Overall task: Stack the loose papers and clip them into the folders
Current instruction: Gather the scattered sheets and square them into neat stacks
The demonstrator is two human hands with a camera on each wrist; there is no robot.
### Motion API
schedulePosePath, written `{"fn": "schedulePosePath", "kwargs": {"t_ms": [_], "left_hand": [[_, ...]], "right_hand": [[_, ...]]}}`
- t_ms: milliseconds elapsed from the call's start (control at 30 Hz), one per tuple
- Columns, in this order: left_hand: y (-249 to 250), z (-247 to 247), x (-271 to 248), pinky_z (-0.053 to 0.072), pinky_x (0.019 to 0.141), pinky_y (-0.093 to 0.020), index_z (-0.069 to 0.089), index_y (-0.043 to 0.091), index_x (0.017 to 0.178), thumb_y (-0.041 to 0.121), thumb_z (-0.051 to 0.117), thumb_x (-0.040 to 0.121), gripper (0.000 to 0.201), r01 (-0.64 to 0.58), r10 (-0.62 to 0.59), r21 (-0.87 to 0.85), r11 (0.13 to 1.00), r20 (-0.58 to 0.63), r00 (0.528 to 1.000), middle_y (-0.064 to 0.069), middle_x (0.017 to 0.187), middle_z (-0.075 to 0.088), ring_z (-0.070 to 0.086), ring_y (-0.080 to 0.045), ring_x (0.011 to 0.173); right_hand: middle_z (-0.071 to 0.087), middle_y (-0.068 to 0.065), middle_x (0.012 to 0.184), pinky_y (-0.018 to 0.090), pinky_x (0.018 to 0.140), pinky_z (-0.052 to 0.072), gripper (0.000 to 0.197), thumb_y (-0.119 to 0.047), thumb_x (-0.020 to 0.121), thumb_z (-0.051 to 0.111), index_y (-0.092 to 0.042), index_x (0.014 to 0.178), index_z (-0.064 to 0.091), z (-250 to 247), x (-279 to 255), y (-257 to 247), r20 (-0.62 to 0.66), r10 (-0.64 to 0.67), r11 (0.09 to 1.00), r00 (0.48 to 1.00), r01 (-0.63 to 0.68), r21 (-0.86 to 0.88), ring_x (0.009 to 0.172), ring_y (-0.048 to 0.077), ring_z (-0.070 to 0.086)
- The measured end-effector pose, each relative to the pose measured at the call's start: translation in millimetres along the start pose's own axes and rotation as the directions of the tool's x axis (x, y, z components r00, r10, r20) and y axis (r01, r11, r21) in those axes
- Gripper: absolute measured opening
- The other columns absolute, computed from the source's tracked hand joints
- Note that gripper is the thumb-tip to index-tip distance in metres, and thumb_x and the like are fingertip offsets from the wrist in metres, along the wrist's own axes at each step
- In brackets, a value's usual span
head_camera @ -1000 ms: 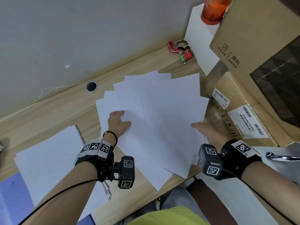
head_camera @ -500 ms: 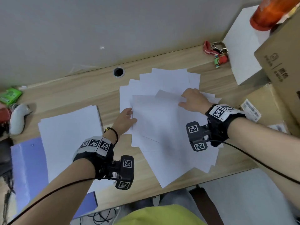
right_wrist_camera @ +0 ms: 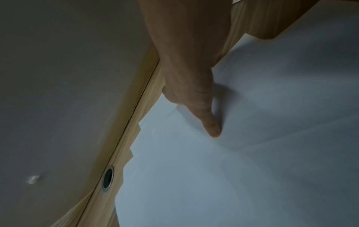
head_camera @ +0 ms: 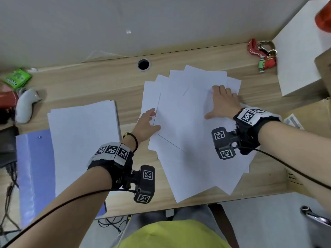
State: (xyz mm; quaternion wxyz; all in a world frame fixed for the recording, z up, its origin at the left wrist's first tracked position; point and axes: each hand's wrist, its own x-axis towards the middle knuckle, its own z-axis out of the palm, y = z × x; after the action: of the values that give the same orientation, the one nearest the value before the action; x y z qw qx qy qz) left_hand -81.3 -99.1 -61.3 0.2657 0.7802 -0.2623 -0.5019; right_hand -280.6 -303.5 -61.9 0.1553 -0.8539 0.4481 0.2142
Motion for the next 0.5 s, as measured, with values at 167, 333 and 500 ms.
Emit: {"fn": "schedulePosePath", "kwargs": {"t_ms": [167,333,500], "left_hand": [[3.1,0.9,5.8,0.033,0.107,-0.033,0.033,0.018,0.146,0.015,0.065,0.086,0.068,-0.022,0.021,0.071,0.997,0.004,1.000,-0.002,0.143,0.038,0.034,-0.021,0.135],[6.9,9.6,3.7,0.031,0.110,-0.050,0.036,0.021,0.141,0.029,0.066,0.077,0.071,0.022,-0.020,0.130,0.991,-0.016,1.000,-0.005,0.143,0.032,0.027,-0.028,0.136],[1.0,7.8,2.8,0.033,0.107,-0.032,0.026,0.018,0.148,0.013,0.064,0.087,0.072,0.005,-0.005,0.008,1.000,-0.037,0.999,-0.003,0.142,0.035,0.033,-0.018,0.132]], "right_hand": [[0.049,0.013,0.124,0.042,0.094,0.035,0.071,-0.039,0.071,0.075,-0.008,0.126,0.043,-7.4,2.4,-3.5,0.031,-0.017,1.000,0.999,0.016,0.022,0.117,0.033,0.044],[0.058,0.006,0.120,0.035,0.090,0.045,0.052,-0.026,0.075,0.075,-0.014,0.120,0.051,-10.1,-5.1,-3.7,0.203,-0.211,0.919,0.956,0.123,0.374,0.113,0.028,0.052],[0.061,0.003,0.118,0.031,0.092,0.045,0.038,-0.019,0.083,0.068,-0.014,0.120,0.058,-4.1,-23.7,6.2,0.240,-0.198,0.878,0.950,0.063,0.474,0.111,0.023,0.055]]}}
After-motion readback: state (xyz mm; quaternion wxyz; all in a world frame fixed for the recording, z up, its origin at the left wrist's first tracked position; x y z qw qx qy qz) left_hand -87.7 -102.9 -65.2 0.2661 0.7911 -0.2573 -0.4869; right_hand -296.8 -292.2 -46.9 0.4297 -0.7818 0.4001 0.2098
